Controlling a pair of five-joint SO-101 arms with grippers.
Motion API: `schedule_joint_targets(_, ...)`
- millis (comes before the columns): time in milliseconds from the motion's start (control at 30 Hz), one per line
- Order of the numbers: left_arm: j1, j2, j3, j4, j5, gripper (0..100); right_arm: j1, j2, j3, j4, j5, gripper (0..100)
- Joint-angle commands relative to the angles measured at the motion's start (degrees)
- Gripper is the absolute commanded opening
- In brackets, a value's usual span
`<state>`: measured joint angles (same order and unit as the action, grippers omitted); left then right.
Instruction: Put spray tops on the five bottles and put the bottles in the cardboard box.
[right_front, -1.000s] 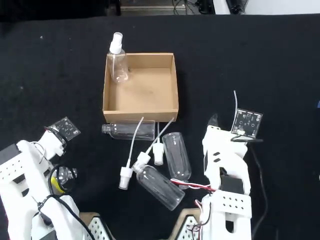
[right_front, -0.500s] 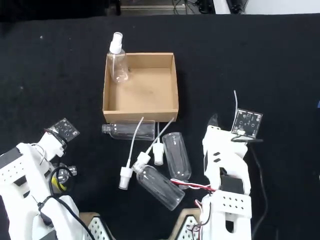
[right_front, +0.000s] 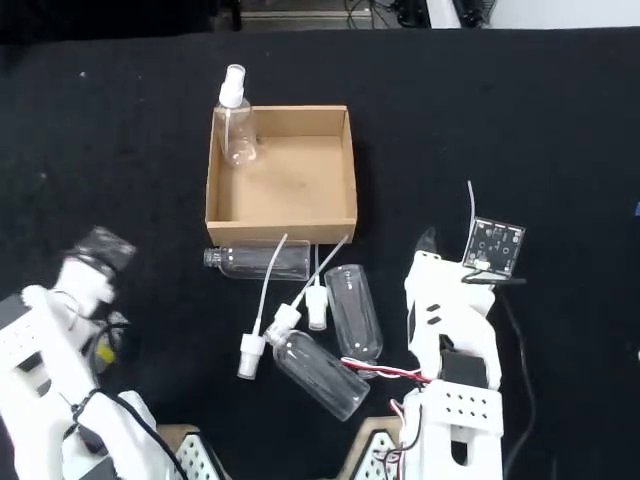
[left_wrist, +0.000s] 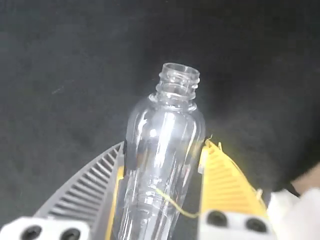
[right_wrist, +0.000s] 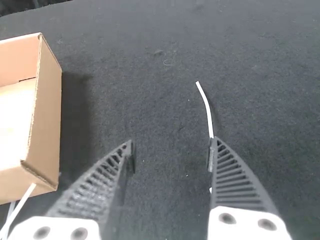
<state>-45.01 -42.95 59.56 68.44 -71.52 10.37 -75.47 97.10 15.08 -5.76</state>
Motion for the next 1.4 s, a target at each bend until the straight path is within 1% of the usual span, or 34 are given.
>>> schedule_joint_targets(0, -7.34, -0.09, -7.69, -0.35, 8.88, 16, 0.79, -0.84, 0.04, -1.41, 0.0, 21.5)
schedule_joint_targets(133, -12.7, 0.0, -8.48, -0.53, 15.12, 16, 0.7, -0.84, 0.04, -1.41, 0.0, 21.5)
schedule_joint_targets(267, -15.25, 3.25, -8.4, -5.1, 15.91, 17, 0.62, -0.84, 0.04, -1.41, 0.0, 21.5)
schedule_joint_targets(333, -16.66, 6.68, -8.4, -9.41, 15.91, 21, 0.62, -0.84, 0.04, -1.32, 0.0, 21.5)
schedule_joint_targets(400, -18.33, 10.64, -8.57, -11.6, 15.91, 27, 0.62, -1.27, 0.04, -0.44, 0.0, 21.5)
schedule_joint_targets(467, -19.65, 14.07, -10.07, -10.81, 15.91, 32, 0.62, -1.27, 0.04, -0.44, 0.0, 21.5)
schedule_joint_targets(533, -20.18, 16.62, -13.49, -8.7, 15.56, 32, 0.62, -1.27, 0.04, -0.53, 0.0, 21.5)
schedule_joint_targets(633, -19.21, 19.69, -19.91, -4.75, 11.08, 32, 0.53, -1.27, 0.04, -0.62, 0.0, 21.5)
schedule_joint_targets(733, -16.31, 22.68, -25.01, -1.85, 6.07, 32, 0.53, -1.27, 0.04, -0.62, 0.0, 21.5)
schedule_joint_targets(833, -13.23, 26.2, -27.91, -0.26, 3.34, 32, 0.53, -1.27, 0.04, -0.44, 0.0, 21.5)
schedule_joint_targets(933, -11.74, 29.71, -28.26, -0.26, 1.41, 32, 0.53, -1.27, 0.04, -0.35, 0.0, 21.5)
schedule_joint_targets(1100, -12.26, 33.41, -28.62, -0.79, -2.37, 32, 0.53, -1.27, 0.04, -0.53, 0.0, 21.5)
schedule_joint_targets(1267, -14.02, 34.02, -26.42, -6.86, -2.64, 32, 0.53, -1.27, 0.04, -0.62, 0.0, 21.5)
schedule_joint_targets(1367, -14.46, 33.85, -24.4, -8.35, -2.73, 32, 0.53, -1.27, 0.04, -0.62, 0.0, 21.5)
